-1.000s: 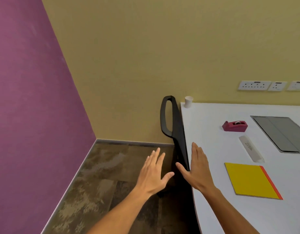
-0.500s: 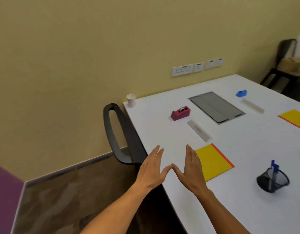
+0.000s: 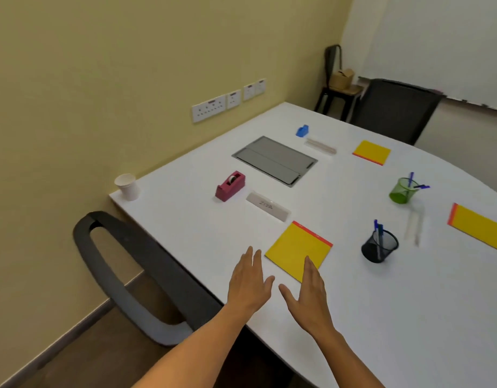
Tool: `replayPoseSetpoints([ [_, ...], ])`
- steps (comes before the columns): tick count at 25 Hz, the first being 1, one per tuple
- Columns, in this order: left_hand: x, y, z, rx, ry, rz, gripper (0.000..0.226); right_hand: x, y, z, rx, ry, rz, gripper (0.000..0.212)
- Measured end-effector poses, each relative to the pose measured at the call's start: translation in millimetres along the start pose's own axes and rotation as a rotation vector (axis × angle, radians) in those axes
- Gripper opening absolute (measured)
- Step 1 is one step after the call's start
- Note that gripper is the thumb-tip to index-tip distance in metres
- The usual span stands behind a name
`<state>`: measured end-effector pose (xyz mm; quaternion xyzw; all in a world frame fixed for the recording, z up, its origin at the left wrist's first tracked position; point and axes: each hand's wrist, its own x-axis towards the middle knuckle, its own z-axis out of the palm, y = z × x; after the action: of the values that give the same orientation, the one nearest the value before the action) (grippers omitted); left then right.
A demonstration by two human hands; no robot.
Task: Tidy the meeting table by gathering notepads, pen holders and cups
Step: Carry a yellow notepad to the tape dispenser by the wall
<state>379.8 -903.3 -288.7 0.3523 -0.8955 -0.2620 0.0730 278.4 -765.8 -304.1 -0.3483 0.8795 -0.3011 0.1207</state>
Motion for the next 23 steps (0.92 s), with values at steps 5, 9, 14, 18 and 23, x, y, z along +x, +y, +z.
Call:
replayPoseSetpoints([
  [5,50.8,9.4,18.5,0.006,-0.060,0.032,0.077,24.9,26.0,-9.4,0.027,0.023,0.095,0.096],
  [9,92.5,17.4,25.5,0.016,-0.089,0.014,0.078,70.4,36.5,-12.9,0.041,0.008,0.122,0.097],
  [14,138.6,19.6,36.0,0.061,-0.122,-0.015,0.078,116.7,48.0,-7.5,0.046,-0.028,0.133,0.099],
  [18,161.1,23.3,50.0,0.086,-0.148,-0.025,0.079,139.2,62.6,-3.3,0.038,-0.067,0.141,0.098],
  [23,177.5,26.0,68.8,0.101,-0.198,-0.041,0.079,155.7,80.3,5.4,0.032,-0.127,0.180,0.100],
])
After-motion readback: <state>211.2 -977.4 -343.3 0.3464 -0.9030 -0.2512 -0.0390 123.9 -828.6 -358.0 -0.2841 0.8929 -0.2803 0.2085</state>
